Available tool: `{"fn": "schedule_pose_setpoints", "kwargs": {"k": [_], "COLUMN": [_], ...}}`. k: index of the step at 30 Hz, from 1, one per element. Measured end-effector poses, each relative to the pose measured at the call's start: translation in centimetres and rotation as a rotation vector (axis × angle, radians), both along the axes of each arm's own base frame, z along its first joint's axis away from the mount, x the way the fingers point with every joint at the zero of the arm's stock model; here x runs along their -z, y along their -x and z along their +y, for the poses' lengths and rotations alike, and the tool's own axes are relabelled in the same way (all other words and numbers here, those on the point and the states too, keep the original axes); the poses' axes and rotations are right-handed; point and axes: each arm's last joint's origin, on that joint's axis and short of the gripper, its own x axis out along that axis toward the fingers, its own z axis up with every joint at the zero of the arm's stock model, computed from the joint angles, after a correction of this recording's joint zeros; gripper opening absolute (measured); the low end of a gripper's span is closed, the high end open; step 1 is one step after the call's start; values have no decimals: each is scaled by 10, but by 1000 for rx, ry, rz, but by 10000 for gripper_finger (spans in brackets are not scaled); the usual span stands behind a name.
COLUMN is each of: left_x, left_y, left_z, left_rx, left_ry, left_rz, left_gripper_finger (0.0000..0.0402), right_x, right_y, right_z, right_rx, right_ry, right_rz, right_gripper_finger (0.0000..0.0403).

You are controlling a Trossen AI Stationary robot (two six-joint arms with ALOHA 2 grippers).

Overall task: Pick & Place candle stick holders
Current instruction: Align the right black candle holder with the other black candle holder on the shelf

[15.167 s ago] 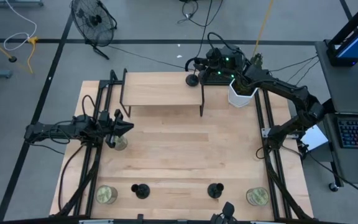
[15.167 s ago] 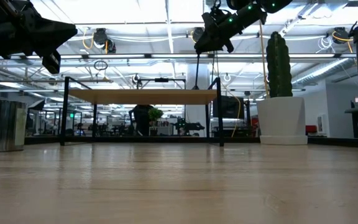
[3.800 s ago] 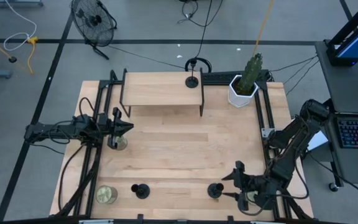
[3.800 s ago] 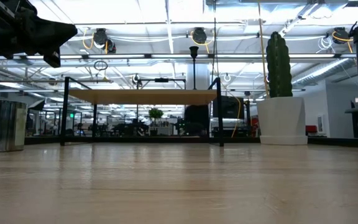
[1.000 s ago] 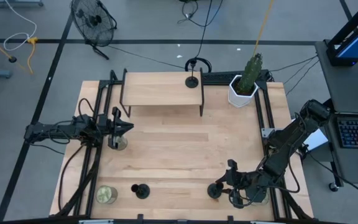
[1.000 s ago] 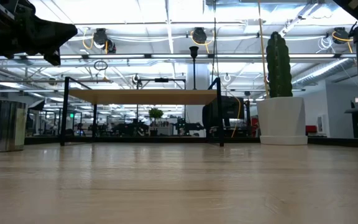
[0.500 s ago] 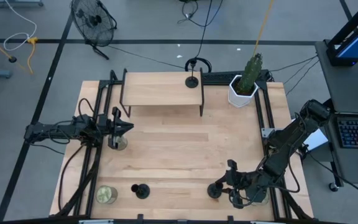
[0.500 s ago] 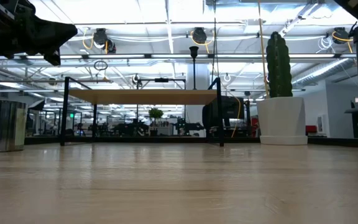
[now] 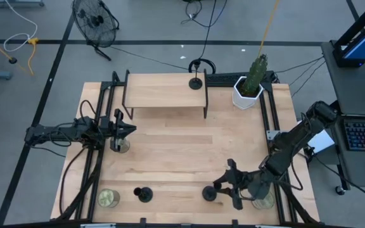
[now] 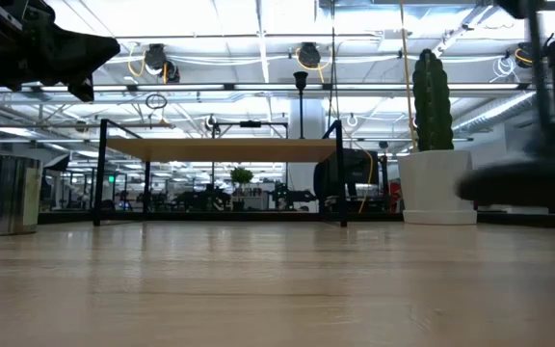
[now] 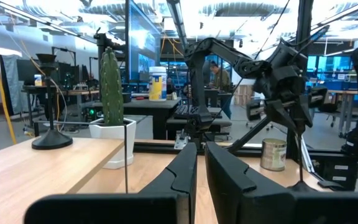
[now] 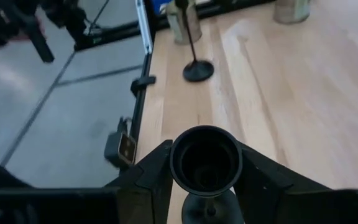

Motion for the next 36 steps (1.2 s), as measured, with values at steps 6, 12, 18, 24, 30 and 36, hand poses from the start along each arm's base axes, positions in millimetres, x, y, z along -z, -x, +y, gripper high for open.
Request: {"fn": "schedule_pose_setpoints", "kwargs": {"k": [6, 12, 18, 24, 30, 36], "left_x": [0, 0, 0, 1, 8, 11], "left_y": [0, 0, 0, 0, -1, -2], "left_z": [0, 0, 0, 0, 0, 0], "left_rx": [0, 0, 0, 7, 17, 16], "left_ry": [0, 0, 0, 29, 90, 87], "left_rz": [0, 0, 0, 7, 78, 112], "left_gripper_finger": [37, 37, 37, 37, 37, 37], "right_x": [-13, -26, -40, -52, -62, -81], "right_y": [-12, -22, -31, -36, -37, -40], "right_z": [-17, -39, -64, -91, -119, -148], "right_rx": [39, 97, 175, 270, 358, 367], "right_ry": [6, 26, 24, 13, 0, 6], "right_rz": [-77, -146, -228, -275, -311, -361], "right_gripper_finger": [132, 132, 132, 132, 132, 132]}}
